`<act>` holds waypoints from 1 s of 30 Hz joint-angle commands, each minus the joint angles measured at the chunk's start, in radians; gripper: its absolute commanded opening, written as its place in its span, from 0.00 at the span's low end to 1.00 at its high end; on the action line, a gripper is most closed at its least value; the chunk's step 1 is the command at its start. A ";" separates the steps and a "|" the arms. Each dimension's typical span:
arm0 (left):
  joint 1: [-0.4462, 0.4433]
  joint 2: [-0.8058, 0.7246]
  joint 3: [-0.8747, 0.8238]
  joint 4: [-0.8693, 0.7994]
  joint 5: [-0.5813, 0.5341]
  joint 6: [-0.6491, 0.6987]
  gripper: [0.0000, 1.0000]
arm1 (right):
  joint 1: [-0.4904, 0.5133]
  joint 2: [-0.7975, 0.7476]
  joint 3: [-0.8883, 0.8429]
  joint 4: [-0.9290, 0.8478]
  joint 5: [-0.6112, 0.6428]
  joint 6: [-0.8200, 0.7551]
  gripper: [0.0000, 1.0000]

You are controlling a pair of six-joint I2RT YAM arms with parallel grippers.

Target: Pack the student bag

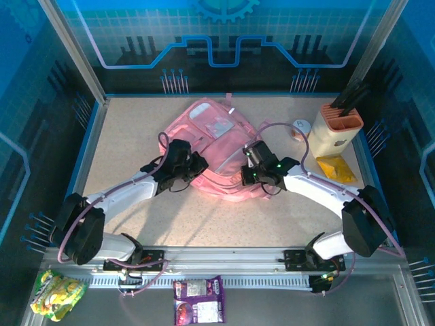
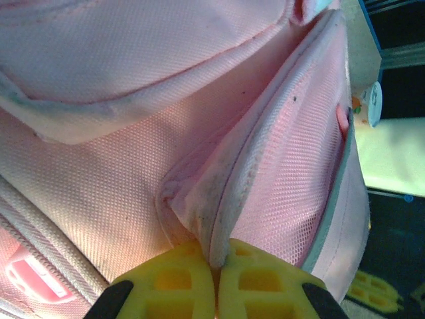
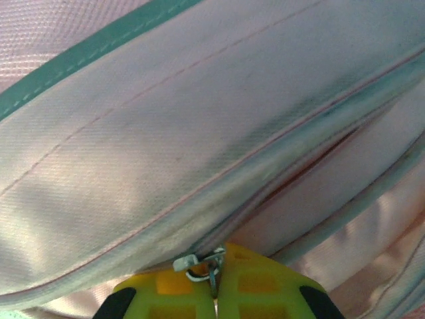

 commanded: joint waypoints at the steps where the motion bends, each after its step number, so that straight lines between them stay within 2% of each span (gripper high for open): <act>1: 0.099 -0.034 0.027 -0.175 -0.061 0.156 0.04 | -0.062 0.004 0.031 -0.105 0.094 -0.061 0.00; 4: 0.157 -0.021 0.062 -0.229 -0.044 0.218 0.04 | -0.023 0.010 0.044 -0.113 0.064 -0.115 0.00; 9: 0.277 -0.019 0.078 -0.238 -0.020 0.301 0.11 | 0.168 0.021 0.038 -0.093 0.083 -0.183 0.00; 13: 0.362 0.037 0.142 -0.240 0.033 0.356 0.16 | 0.278 0.121 0.127 -0.060 0.001 -0.059 0.00; 15: 0.391 0.065 0.159 -0.216 0.085 0.326 0.19 | 0.321 0.197 0.188 0.022 -0.046 -0.008 0.00; 16: 0.400 0.067 0.160 -0.203 0.111 0.305 0.25 | 0.330 0.233 0.219 0.033 -0.040 0.012 0.00; 18: 0.406 0.038 0.139 -0.157 0.160 0.272 0.48 | 0.343 0.300 0.286 0.022 -0.033 0.036 0.00; 20: 0.405 -0.014 0.102 -0.136 0.169 0.236 0.61 | 0.351 0.321 0.305 0.033 -0.023 0.037 0.00; 24: 0.398 -0.154 -0.033 -0.111 0.159 0.099 0.69 | 0.354 0.291 0.264 0.046 0.033 0.026 0.00; 26: 0.388 -0.232 -0.113 -0.087 0.145 0.006 0.70 | 0.354 0.269 0.242 0.037 0.055 0.017 0.00; 30: 0.282 -0.361 -0.239 -0.041 0.060 -0.144 0.69 | 0.352 0.247 0.218 0.018 0.081 0.008 0.00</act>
